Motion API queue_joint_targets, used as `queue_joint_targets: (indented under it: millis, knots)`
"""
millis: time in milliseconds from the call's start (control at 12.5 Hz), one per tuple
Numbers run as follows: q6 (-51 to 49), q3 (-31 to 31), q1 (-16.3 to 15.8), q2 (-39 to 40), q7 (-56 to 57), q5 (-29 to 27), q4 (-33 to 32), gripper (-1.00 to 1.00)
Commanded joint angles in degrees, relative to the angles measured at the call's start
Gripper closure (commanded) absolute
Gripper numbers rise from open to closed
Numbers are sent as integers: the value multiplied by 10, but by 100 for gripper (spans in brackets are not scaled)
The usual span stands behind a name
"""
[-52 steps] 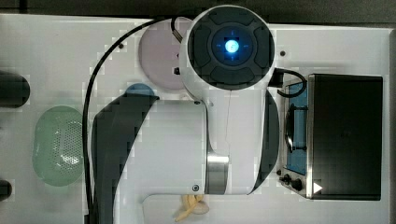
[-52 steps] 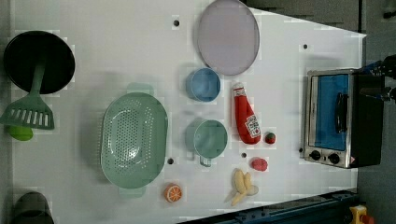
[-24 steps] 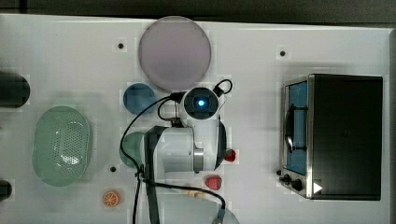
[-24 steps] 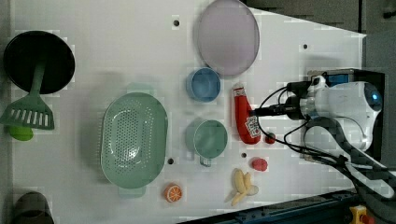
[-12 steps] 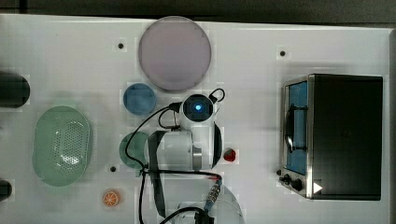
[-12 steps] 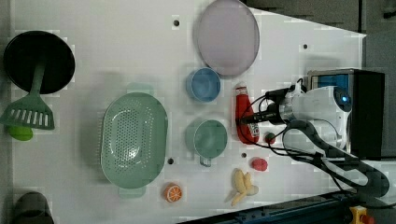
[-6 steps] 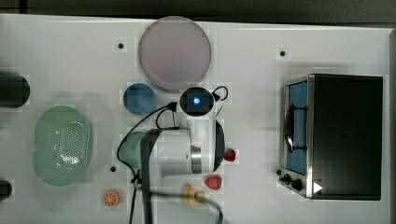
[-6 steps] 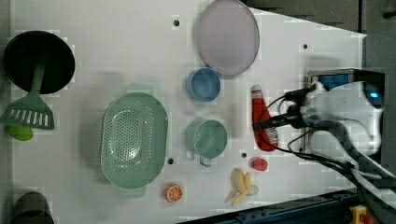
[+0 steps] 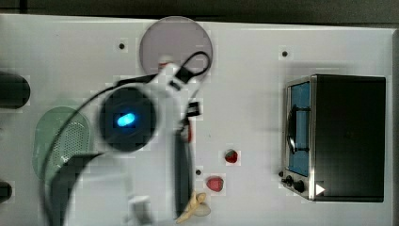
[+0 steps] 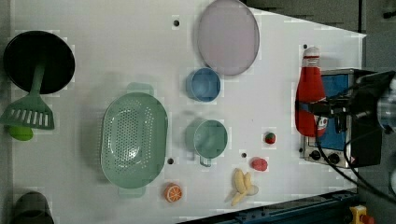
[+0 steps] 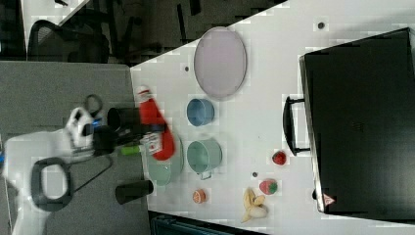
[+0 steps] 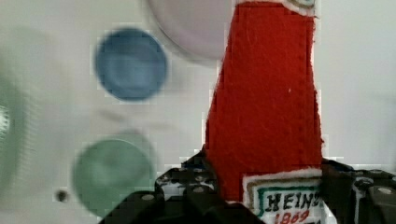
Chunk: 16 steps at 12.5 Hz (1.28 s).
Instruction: Pick Ketchup from the table and place it in strainer.
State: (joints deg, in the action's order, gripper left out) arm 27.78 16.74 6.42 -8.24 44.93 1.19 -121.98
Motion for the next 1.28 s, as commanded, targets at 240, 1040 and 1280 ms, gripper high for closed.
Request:
queue_joint_targets:
  millis: [240, 1040, 1280]
  knots:
    - [22, 125, -54, 72, -252, -46, -1, -25]
    - [266, 230, -110, 287, -385, 10, 1, -25]
    - [298, 229, -121, 335, -455, 26, 0, -25]
